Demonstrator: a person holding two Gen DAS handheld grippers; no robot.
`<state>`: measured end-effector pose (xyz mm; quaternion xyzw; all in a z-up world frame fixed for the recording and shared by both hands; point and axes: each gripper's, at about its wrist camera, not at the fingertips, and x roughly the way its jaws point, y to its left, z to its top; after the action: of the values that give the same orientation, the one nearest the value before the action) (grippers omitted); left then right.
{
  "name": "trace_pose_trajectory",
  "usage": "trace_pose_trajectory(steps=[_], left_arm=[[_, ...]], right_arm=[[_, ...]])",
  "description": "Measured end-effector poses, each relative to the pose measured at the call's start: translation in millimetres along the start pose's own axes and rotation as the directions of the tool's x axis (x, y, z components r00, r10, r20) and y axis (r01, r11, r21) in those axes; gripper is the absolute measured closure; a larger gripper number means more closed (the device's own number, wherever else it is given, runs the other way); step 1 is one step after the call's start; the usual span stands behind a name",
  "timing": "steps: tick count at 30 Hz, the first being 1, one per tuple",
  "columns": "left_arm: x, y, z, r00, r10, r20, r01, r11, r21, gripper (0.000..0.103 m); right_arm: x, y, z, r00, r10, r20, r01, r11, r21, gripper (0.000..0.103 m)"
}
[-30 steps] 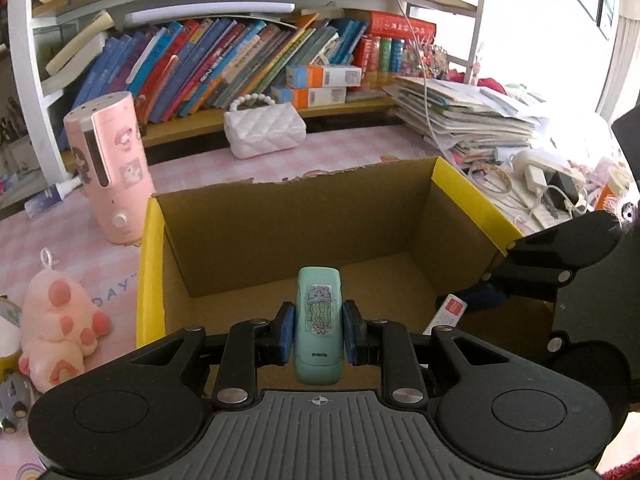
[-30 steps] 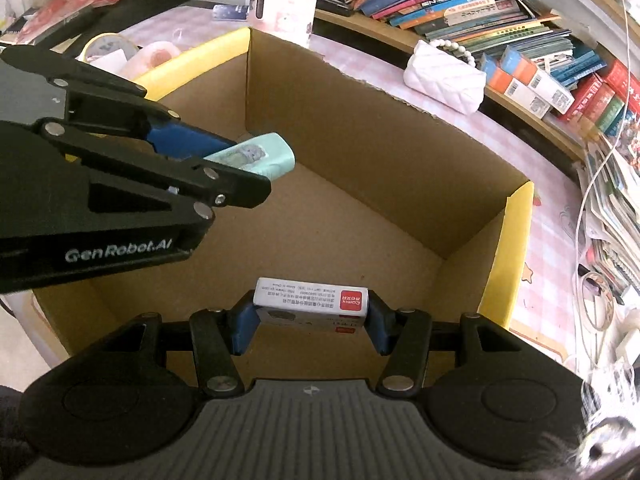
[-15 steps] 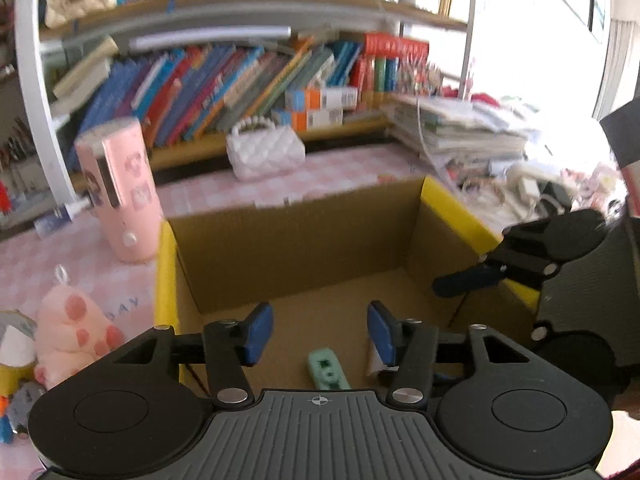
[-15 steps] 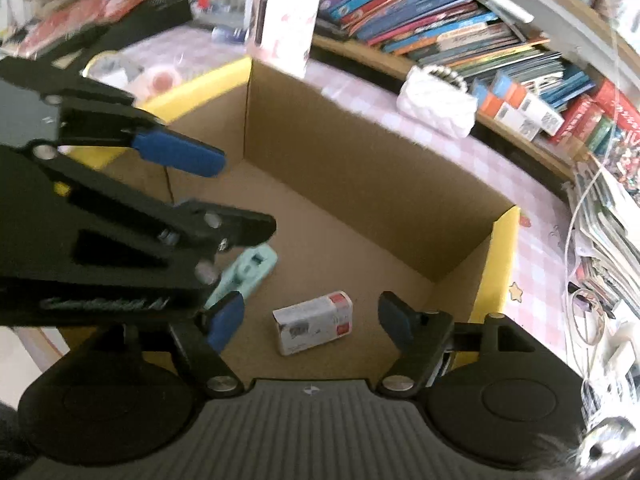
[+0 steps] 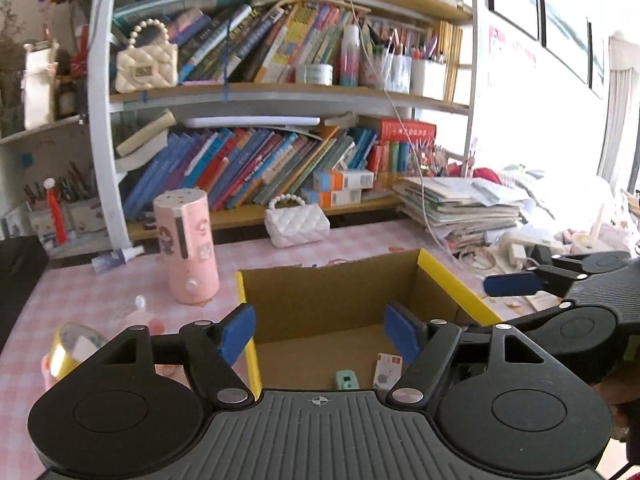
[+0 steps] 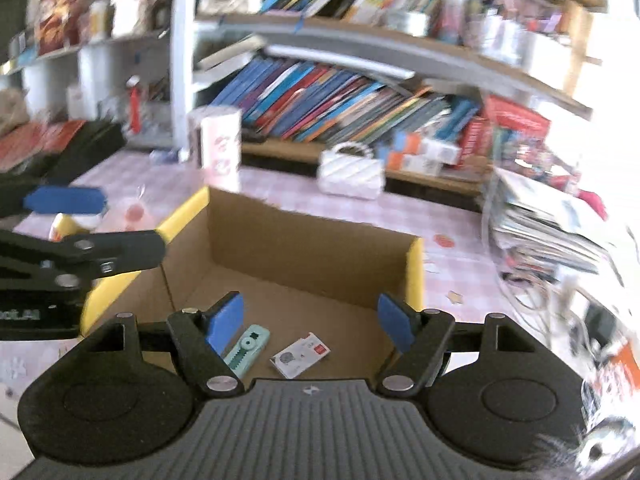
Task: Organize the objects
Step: 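Lower both tools into the yellow box and open them to release, then move both open tools back toward the toy pile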
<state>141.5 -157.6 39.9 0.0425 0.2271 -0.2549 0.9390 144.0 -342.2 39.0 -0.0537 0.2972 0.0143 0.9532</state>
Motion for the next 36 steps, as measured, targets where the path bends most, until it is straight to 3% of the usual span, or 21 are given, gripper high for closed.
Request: trace_pose_trajectory(steps=[7,12,21,36], left_arm=[[-31.3,10.3,-25.9,1.000,-0.013,-0.003,0.013,1.000,0.009,0.021],[-48.5,23.6,-51.7,0.998,0.013,-0.061,-0.014,1.000,-0.013,0.020],[-78.1,52.7,-95.2,0.983,0.070,-0.169,-0.078,0.996,-0.043,0.020],[-124.3,92.2,-126.2,0.967,0.126,-0.222,-0.142,0.988,-0.055,0.019]], right_arm=[[-33.7,14.8,-25.4,0.992,-0.124,0.020,0.119,0.982,0.146,0.030],[-48.8,40.0,-49.9,0.984,-0.175,-0.038,0.179,0.961,0.209,0.030],[-62.7,93.6,-89.9,0.975,-0.176,-0.134,0.206,0.945,0.256,0.031],[-70.2,170.1,-106.4,0.981,-0.071,-0.179,0.109,0.971,0.213,0.031]])
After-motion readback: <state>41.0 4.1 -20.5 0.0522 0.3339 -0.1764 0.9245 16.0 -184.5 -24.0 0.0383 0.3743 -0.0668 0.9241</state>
